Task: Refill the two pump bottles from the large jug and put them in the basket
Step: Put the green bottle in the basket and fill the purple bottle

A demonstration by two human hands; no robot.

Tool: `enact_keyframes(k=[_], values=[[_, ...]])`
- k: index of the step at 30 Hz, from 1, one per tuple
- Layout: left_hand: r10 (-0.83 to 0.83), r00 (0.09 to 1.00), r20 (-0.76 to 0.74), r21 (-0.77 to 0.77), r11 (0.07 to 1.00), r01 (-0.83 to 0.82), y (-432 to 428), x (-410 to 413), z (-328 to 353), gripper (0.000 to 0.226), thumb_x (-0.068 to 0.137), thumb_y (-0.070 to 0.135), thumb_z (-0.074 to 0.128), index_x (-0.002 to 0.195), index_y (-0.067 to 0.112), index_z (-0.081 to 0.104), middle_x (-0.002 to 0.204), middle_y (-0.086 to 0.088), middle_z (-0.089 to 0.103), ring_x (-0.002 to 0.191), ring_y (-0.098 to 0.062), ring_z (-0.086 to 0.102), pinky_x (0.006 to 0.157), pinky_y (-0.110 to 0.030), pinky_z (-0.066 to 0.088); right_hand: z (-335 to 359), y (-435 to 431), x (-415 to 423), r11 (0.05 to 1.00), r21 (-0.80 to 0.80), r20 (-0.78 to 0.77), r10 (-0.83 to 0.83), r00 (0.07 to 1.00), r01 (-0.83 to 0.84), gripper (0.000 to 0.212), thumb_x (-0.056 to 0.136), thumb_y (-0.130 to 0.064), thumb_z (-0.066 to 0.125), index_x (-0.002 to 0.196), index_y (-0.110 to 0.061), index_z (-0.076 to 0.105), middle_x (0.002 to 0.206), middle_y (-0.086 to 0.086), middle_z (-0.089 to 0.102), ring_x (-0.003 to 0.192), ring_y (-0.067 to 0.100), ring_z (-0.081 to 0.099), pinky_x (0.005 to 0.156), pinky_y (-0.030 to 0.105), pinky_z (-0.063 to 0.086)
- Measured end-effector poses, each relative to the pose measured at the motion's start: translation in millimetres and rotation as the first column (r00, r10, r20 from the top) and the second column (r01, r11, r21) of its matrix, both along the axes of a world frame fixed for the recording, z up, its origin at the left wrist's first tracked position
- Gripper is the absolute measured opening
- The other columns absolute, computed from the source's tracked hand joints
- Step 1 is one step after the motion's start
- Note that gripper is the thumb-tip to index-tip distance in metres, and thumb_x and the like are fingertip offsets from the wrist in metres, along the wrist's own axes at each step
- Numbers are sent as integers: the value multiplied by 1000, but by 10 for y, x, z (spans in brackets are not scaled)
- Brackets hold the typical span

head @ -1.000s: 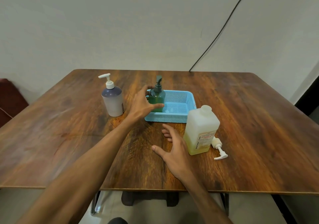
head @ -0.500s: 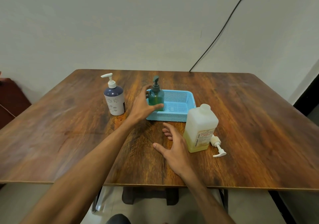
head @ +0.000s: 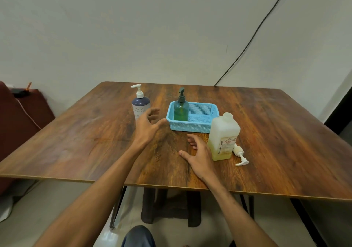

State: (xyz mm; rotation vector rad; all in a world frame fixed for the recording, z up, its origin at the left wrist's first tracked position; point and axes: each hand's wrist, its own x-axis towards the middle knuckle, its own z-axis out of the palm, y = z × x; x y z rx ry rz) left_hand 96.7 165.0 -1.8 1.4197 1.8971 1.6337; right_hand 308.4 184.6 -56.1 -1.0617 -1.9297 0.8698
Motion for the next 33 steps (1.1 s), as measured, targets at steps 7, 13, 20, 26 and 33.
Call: enact_keyframes(k=[7, 13, 20, 26, 33], values=[[188, 980, 57, 19, 982, -190, -328, -210, -20, 39, 87, 16, 78, 123, 8, 65, 118, -7, 69, 101, -18, 67, 87, -31, 58, 6, -30, 4, 1000, 20, 33, -4, 999, 3, 61, 83, -28, 83, 137, -25, 55, 129, -8, 59, 115, 3, 55, 99, 25, 48], [314, 947, 71, -8, 949, -314, -144, -455, -12, 57, 85, 21, 80, 135, 9, 54, 134, -11, 61, 117, -23, 60, 101, -43, 54, -28, 2, -3, 1000, 31, 33, 0, 999, -1, 61, 83, -30, 82, 138, -26, 55, 128, -11, 58, 114, 1, 54, 100, 27, 49], [279, 951, 133, -74, 960, -271, 285, -728, -98, 99, 75, 29, 88, 153, 17, 29, 154, -9, 40, 138, -21, 43, 115, -41, 40, -90, 86, -30, 999, 46, 24, 11, 1000, -12, 63, 83, -31, 82, 139, -29, 54, 129, -13, 58, 115, -2, 53, 97, 21, 45], [195, 972, 134, -109, 977, -181, 517, -904, -216, 99, 73, 31, 89, 152, 19, 30, 151, -7, 46, 135, -23, 48, 112, -42, 43, -146, 117, -39, 998, 67, 18, 20, 1000, -21, 62, 83, -32, 83, 138, -35, 54, 126, -20, 56, 114, -13, 50, 93, 8, 38], [204, 976, 78, -72, 977, -198, 477, -814, -217, 87, 70, 33, 90, 143, 17, 45, 142, -5, 56, 127, -23, 56, 107, -51, 50, -108, 96, -47, 998, 65, 7, 27, 1000, -28, 62, 82, -29, 83, 138, -30, 55, 127, -14, 59, 115, -3, 54, 97, 19, 44]])
